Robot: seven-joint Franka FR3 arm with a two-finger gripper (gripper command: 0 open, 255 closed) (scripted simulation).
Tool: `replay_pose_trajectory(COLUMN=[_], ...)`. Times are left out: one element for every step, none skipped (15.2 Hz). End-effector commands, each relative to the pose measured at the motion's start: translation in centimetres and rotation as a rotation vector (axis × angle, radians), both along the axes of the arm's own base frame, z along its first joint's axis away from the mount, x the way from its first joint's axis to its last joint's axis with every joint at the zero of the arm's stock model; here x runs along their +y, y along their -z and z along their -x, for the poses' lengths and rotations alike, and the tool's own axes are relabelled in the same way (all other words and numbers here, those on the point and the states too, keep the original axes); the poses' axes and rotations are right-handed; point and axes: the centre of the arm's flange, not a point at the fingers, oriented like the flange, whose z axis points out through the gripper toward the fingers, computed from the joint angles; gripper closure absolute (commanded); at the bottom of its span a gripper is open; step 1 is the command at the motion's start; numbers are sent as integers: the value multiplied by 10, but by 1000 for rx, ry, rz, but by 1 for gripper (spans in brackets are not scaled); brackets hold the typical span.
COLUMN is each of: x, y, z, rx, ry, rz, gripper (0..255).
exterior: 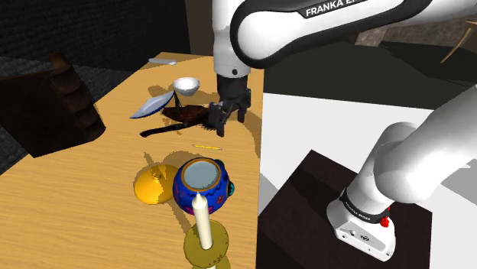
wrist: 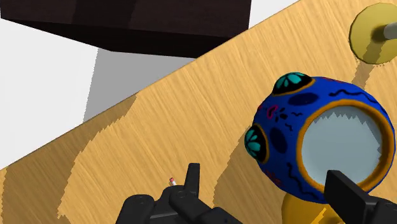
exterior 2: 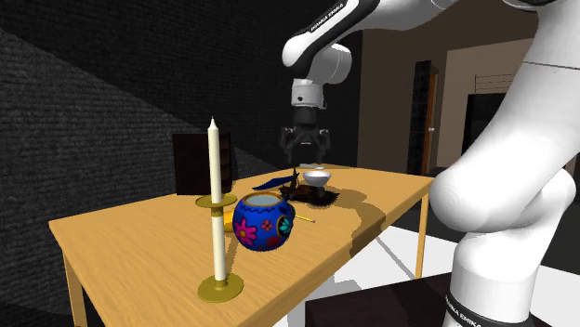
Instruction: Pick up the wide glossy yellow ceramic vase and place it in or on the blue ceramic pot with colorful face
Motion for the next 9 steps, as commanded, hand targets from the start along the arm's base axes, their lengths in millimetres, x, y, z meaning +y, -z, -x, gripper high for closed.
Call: replay_pose_trajectory(x=[21,31,41,51,61,71,80,90,100], y=[11,17,22,28,34,40,45,51,57], z=[-13,-20,-27,-33,-40,-46,-53,-59,-66], rx=[-11,-15,-20,-25,-29,-34,-39,-43,-48], ry=[-4,-6,-8,-10,-12,-14,-16,-18,-21], rz=[6,10,14,17,21,25,29,33,37], gripper=[0,0,0,0,0,0,0,0,0])
